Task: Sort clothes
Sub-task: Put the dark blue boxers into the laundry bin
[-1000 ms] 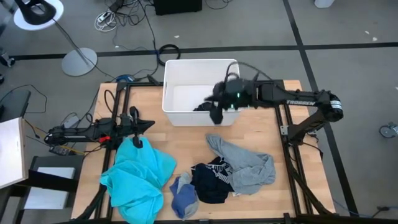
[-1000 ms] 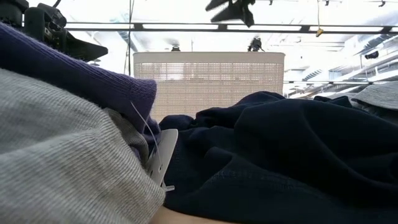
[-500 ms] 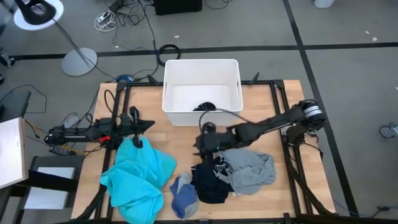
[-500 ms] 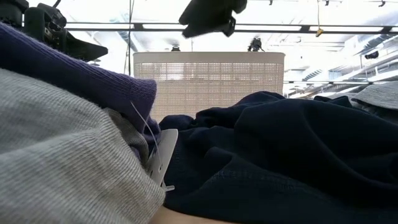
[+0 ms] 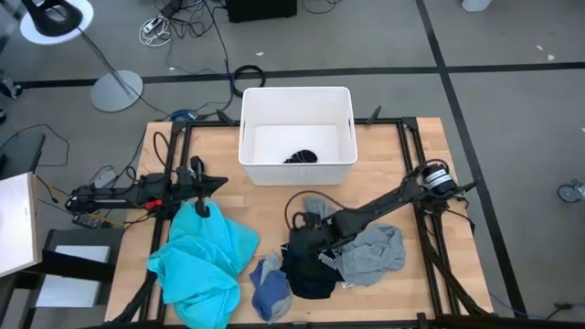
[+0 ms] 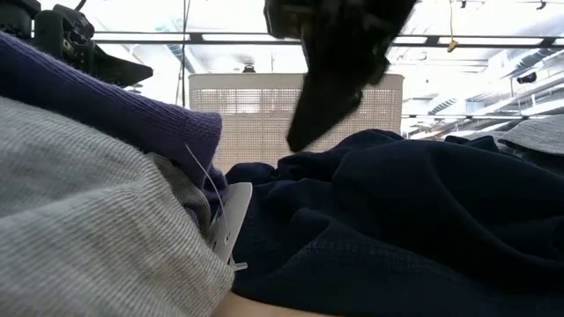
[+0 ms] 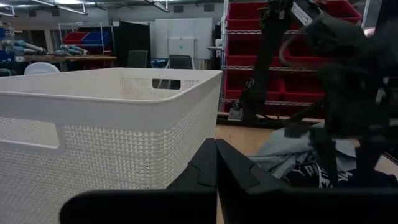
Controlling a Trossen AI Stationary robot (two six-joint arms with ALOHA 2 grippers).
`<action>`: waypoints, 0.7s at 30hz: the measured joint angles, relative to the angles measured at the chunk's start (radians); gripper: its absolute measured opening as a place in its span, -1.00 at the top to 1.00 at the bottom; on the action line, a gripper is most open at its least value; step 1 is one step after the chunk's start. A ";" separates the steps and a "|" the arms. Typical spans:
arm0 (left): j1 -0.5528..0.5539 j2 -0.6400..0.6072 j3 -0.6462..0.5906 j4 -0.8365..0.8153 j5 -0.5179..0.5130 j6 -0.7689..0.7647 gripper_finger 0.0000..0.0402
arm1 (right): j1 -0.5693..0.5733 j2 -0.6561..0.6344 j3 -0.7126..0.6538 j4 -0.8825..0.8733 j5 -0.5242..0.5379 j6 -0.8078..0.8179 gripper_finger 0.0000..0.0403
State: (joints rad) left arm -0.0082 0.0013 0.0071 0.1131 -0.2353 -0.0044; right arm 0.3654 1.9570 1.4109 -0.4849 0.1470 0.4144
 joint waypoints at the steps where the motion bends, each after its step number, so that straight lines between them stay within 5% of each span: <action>1: 0.000 0.000 0.000 0.000 0.000 0.000 0.99 | 0.006 0.015 0.000 -0.001 -0.009 0.012 0.17; 8: 0.000 0.000 0.000 0.000 0.000 0.000 0.99 | 0.029 0.131 0.006 0.007 0.001 0.072 0.28; 12: 0.000 0.000 0.000 0.000 0.000 0.000 0.99 | 0.034 0.156 0.008 0.016 0.006 0.075 0.81; 21: 0.000 0.000 0.000 -0.001 0.000 0.000 0.99 | 0.023 -0.102 0.073 -0.110 0.172 -0.045 0.96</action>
State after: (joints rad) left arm -0.0082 0.0010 0.0071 0.1123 -0.2356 -0.0044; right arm 0.3884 1.8550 1.4841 -0.5945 0.3190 0.3695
